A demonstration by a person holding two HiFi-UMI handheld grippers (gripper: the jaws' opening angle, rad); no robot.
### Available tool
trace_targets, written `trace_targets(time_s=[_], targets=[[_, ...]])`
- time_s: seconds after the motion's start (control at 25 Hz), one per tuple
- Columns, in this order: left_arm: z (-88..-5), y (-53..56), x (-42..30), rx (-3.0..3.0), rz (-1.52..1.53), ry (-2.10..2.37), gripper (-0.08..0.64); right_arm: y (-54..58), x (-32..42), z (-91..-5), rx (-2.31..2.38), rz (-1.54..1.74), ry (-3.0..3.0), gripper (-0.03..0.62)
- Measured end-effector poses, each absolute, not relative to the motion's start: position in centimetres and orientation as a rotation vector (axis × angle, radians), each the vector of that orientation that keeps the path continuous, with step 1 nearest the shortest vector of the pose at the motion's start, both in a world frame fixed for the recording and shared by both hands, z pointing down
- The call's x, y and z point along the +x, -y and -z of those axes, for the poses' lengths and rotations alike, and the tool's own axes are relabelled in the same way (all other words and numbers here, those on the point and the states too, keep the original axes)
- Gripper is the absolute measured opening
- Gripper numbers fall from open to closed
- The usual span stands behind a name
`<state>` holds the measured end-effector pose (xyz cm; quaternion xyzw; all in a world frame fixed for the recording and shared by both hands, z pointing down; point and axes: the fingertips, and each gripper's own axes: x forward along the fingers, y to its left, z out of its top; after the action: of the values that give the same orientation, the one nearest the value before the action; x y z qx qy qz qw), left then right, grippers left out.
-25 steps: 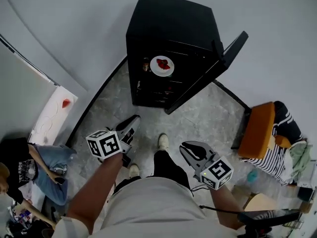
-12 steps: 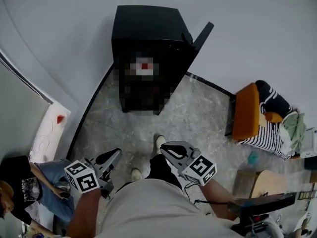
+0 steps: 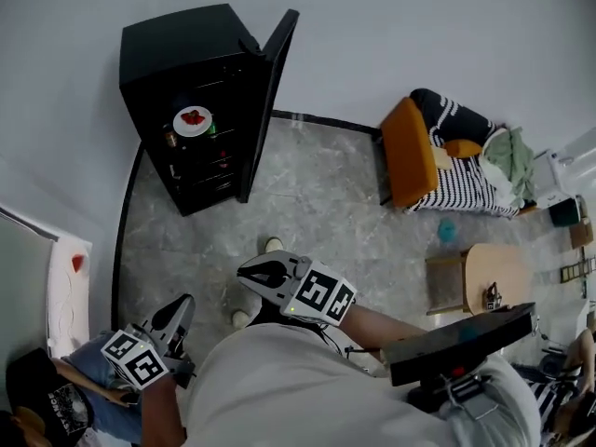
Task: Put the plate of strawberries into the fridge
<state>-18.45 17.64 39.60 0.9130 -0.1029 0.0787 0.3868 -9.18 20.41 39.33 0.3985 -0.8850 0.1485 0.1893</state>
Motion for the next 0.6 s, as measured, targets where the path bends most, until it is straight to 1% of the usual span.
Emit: trace_targets(time_s=[0.4,0.6], targets=[[-39.5,-19.1,-18.1,2.332,-0.185,0.287,0.012,-22.1,-9.1,-38.7,1.098,-0.373,2.494,0.02],[-41.3,-21.3,-17.3,2.334,-0.276,0.3,0.012,-24.5,-7.6,-38.4,1.076,-0.379,2.484,0.017]])
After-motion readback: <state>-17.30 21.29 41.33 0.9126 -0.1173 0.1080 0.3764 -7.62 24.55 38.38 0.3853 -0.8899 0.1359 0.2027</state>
